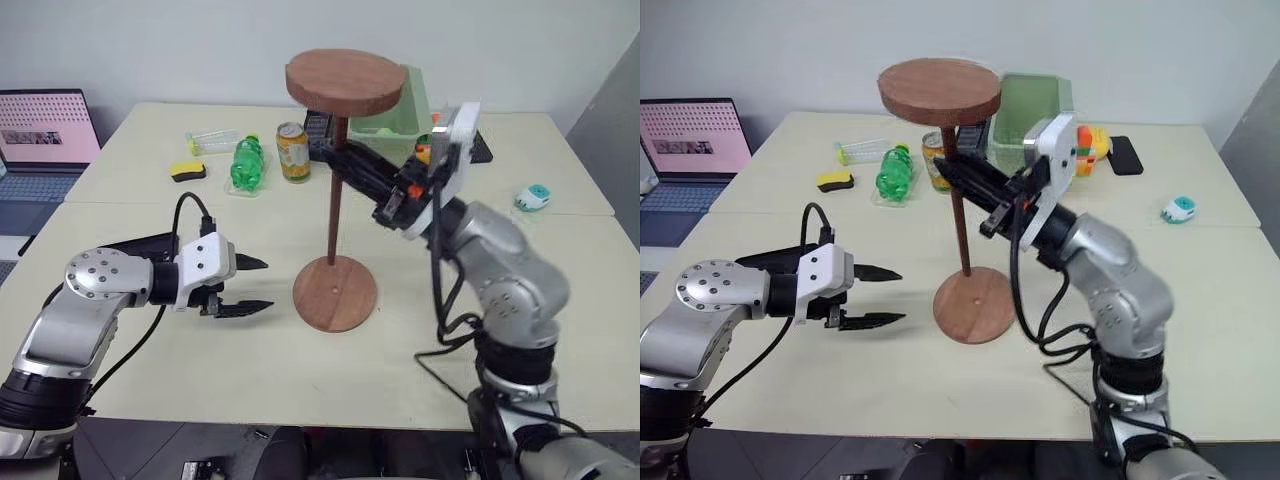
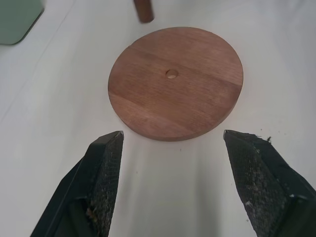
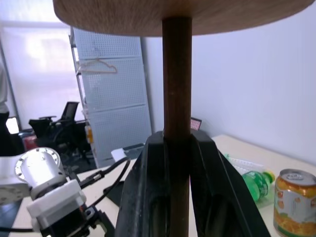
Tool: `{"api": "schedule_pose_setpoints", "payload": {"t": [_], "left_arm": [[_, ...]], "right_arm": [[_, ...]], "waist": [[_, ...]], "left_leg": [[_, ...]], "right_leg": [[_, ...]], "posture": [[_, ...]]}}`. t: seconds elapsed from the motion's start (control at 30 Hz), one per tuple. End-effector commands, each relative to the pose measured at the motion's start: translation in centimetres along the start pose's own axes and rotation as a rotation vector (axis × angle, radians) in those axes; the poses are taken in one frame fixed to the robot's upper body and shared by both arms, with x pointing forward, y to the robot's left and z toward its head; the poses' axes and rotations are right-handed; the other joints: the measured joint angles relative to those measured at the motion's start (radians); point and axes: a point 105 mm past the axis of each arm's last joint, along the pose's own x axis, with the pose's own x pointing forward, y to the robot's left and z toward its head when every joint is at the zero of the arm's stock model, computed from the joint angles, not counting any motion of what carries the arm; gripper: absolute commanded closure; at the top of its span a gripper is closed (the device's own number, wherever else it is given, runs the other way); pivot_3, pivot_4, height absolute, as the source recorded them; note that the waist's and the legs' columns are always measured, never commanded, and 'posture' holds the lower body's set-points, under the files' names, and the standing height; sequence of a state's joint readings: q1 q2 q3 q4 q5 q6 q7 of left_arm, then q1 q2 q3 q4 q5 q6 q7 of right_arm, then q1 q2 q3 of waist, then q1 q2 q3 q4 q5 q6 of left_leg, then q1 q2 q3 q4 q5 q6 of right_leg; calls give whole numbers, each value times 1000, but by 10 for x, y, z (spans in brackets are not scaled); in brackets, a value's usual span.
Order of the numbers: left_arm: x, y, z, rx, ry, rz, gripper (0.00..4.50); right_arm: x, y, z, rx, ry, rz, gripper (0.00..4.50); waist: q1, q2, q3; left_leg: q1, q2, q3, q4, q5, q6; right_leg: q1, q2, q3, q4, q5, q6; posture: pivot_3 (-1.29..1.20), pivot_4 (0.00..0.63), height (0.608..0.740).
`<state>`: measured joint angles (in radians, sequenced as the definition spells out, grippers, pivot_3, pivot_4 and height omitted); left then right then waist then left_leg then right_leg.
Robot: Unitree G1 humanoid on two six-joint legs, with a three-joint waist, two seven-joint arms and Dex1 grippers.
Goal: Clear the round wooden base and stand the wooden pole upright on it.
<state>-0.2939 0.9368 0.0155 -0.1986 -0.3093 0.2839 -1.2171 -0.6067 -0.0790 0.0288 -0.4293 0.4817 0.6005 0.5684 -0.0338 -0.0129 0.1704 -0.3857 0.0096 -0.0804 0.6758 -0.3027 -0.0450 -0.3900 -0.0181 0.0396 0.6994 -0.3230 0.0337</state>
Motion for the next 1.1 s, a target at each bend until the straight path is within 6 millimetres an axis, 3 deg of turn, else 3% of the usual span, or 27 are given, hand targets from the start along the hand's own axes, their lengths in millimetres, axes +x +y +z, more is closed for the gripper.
{"api": "schedule_pose_setpoints", "payload": {"t": [0.03,0.4,1.1], "left_arm": [[0,1,15,13,-33,9,1123],[5,-2,18,10,-29,-7,1123],[5,-3,16,25,-27,-26,1123]], "right_arm": [[1,10,-3,-67,-53,28,4300],[-9,21,-31,-95,7,79,4300],[-21,22,-53,-106,75,90,4300]], "waist": [[-1,0,0],[-2,0,0],[-1,0,0]], "left_leg": [[0,0,0,0,0,0],[1,0,0,0,0,0],[1,0,0,0,0,0]], "right_leg": [[0,0,0,0,0,0],[0,0,0,0,0,0],[1,0,0,0,0,0]], "posture": [[0,150,740],[0,150,740],[0,150,740]]}}
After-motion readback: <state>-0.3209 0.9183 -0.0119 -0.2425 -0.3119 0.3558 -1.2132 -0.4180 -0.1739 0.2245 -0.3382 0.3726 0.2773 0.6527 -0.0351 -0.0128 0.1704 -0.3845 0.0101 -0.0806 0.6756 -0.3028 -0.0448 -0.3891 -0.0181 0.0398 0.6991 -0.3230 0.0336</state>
